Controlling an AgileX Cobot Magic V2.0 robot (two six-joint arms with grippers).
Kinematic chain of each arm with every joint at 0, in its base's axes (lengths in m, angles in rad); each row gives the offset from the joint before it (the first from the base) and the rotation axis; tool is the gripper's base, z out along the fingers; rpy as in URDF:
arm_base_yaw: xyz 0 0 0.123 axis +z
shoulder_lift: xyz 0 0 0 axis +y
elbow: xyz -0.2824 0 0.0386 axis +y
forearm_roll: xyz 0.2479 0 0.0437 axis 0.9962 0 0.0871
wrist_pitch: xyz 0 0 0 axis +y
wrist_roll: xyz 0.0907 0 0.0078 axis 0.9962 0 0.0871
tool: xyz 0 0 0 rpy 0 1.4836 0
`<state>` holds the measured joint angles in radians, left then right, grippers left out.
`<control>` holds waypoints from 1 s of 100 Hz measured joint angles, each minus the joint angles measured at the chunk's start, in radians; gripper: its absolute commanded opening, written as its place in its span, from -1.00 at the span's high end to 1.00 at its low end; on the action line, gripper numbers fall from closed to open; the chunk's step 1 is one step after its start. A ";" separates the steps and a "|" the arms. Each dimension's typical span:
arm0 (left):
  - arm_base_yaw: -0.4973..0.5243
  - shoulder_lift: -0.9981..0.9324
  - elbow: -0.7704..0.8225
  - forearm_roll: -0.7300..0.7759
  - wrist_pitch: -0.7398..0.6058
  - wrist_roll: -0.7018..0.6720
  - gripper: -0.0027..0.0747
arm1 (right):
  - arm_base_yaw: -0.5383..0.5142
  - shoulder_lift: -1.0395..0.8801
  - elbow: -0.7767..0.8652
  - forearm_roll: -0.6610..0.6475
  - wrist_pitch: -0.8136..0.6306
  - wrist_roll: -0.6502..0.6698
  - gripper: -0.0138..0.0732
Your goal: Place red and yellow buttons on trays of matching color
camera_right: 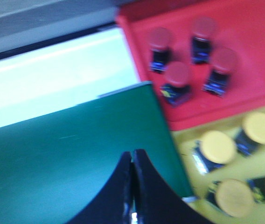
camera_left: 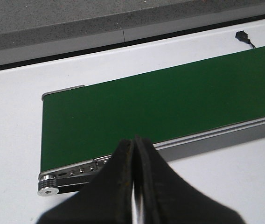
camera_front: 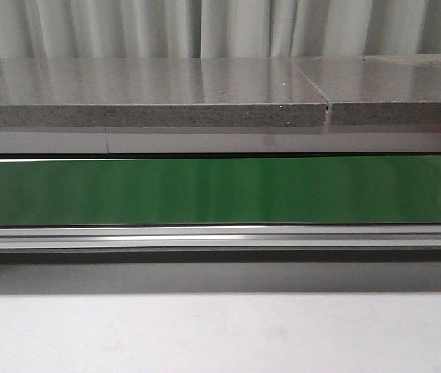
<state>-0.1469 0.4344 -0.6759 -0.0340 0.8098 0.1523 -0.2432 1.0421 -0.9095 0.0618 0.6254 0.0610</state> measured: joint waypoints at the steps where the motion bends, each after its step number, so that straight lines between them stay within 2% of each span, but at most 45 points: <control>1: 0.000 0.000 0.000 0.000 0.000 0.000 0.99 | 0.013 -0.002 0.000 0.000 0.000 0.000 0.83; 17: 0.000 0.000 0.000 0.000 0.000 0.000 0.99 | 0.147 -0.028 0.000 0.000 -0.002 -0.002 0.83; 33: 0.000 0.000 0.000 0.000 0.000 0.000 0.99 | 0.224 -0.050 0.000 0.000 -0.011 -0.005 0.83; 61: 0.000 0.000 0.000 0.000 0.000 0.000 0.99 | 0.234 -0.139 0.007 -0.023 -0.052 -0.006 0.83; 81: 0.000 0.000 0.000 0.000 0.000 0.000 0.99 | 0.234 -0.271 0.092 -0.053 -0.082 -0.006 0.83; 100: 0.000 0.000 0.000 0.000 0.000 0.000 0.99 | 0.234 -0.413 0.212 -0.062 -0.231 -0.006 0.83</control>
<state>-0.1469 0.4344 -0.6759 -0.0340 0.8098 0.1523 -0.0087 0.6295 -0.6977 0.0000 0.3944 0.0547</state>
